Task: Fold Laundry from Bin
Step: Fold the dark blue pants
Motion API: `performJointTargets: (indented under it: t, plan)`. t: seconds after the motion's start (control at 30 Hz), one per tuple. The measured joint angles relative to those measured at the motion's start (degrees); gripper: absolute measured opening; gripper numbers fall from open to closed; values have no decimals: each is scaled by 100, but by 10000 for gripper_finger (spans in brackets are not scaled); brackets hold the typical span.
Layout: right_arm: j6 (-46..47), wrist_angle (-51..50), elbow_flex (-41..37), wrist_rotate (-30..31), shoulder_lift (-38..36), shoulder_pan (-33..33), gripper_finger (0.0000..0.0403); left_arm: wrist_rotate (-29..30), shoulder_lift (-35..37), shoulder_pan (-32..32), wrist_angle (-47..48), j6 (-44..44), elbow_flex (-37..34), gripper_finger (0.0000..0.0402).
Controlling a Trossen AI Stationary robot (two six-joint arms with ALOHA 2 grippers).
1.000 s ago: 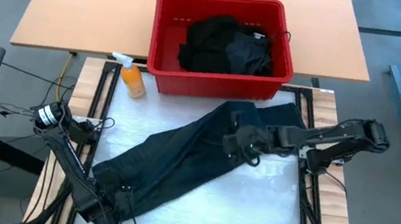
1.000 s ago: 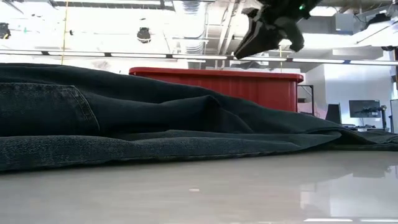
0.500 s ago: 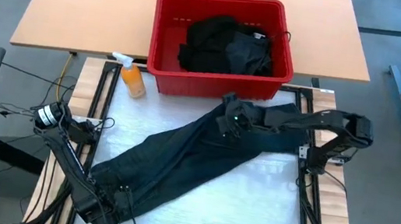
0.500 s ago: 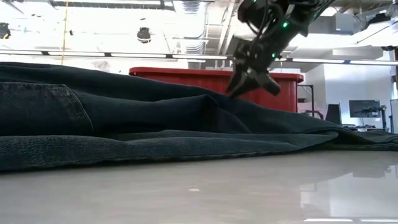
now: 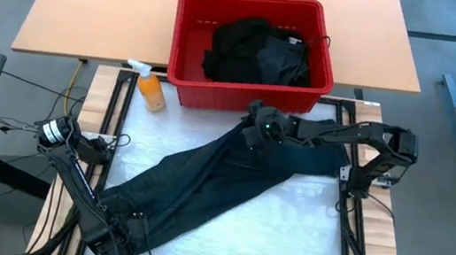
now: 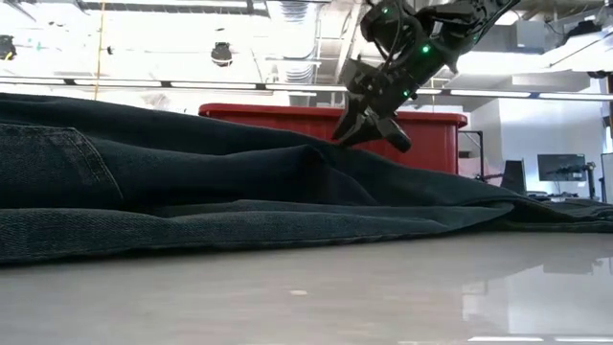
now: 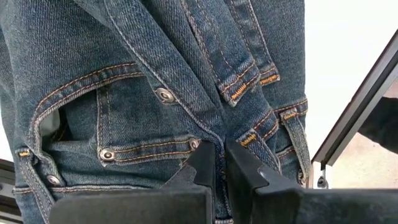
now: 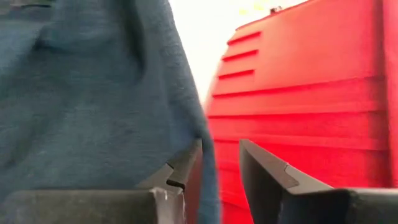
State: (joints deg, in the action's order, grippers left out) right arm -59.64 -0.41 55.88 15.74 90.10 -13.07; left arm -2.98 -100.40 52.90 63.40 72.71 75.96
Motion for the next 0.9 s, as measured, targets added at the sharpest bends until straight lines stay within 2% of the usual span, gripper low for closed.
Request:
performJointTargets:
  t: [0.27,0.33,0.43,0.5,0.57,0.7,0.8,0.9]
  plan:
    - [-130,-65,0,-45,411,13,117,4,0,0,28,79,0,0]
    - [-172,-132,-2,61,467,70,94,16,0,0,49,87,0,0]
    - [-216,-267,-2,324,333,140,36,20,0,0,292,61,0,0]
    - [-274,-303,-2,509,142,152,17,22,0,0,623,-26,18,0]
    - [-425,-376,-2,774,-43,152,20,52,2,-38,1168,-214,122,0]
    - [-1019,-81,-7,1766,-438,152,17,438,2,-187,2591,-633,517,0]
    - [-1046,494,-4,2295,-637,141,17,900,208,-348,2648,-1145,599,0]
    - [-451,274,4,2415,-779,372,17,1263,431,-461,2656,-761,627,0]
